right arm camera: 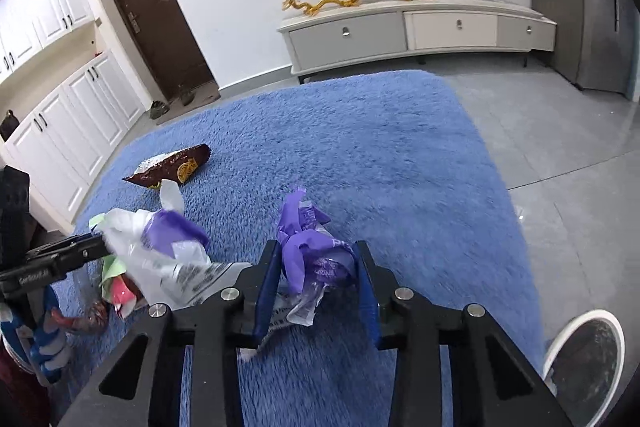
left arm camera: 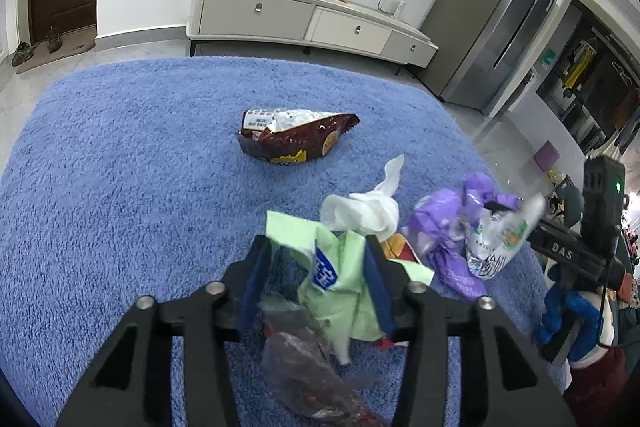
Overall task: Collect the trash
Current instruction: 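Grasp the green-white wrapper with the left tool while the right tool grasps the purple wrapper, then carry both wrappers over the trash bin and open both tools to drop them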
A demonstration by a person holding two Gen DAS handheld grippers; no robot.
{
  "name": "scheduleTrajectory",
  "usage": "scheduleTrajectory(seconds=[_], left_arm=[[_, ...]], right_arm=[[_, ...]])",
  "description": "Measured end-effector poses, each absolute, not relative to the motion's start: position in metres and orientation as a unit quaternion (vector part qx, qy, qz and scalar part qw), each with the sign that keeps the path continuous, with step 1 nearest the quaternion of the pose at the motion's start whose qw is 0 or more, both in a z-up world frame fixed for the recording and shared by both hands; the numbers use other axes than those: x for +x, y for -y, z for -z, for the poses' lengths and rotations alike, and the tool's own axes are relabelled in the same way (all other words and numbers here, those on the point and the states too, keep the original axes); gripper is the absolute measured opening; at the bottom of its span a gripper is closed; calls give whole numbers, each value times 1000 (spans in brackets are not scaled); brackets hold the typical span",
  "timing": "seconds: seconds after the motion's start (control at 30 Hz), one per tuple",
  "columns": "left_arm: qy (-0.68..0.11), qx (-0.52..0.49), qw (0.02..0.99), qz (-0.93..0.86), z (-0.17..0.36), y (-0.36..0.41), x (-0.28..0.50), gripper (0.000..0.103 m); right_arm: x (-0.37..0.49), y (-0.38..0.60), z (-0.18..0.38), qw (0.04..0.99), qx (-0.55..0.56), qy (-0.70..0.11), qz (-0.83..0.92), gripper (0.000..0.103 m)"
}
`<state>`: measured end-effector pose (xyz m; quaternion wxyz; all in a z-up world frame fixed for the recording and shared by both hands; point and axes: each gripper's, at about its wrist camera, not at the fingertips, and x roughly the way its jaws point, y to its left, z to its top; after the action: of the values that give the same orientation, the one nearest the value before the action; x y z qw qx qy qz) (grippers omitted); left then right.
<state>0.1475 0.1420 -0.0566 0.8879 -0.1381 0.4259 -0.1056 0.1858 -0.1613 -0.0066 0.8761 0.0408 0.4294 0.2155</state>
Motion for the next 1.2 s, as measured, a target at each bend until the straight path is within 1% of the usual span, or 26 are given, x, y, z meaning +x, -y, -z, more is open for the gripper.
scheduleTrajectory(seconds=[0.07,0.2,0.27,0.47,0.8,1.2], left_arm=[[-423,-145,889,105,55,-145,144,36],[-412,-162,891,99,47,-152,136,31],[-408,-168,892,97,43,-155,132,22],[-385,-176,902,89,23,-164,110,22],[-331,-173,923,86,-28,-175,63,21],[-273,-156,944,97,-87,-156,3,21]], right_arm=[[178,166,2,880,42,-425,-208,34],[164,173,-8,885,47,-418,-197,34],[156,175,-15,889,47,-413,-193,34],[135,175,-37,897,47,-395,-191,34],[94,173,-75,911,48,-358,-197,34],[38,187,-127,934,47,-296,-194,34]])
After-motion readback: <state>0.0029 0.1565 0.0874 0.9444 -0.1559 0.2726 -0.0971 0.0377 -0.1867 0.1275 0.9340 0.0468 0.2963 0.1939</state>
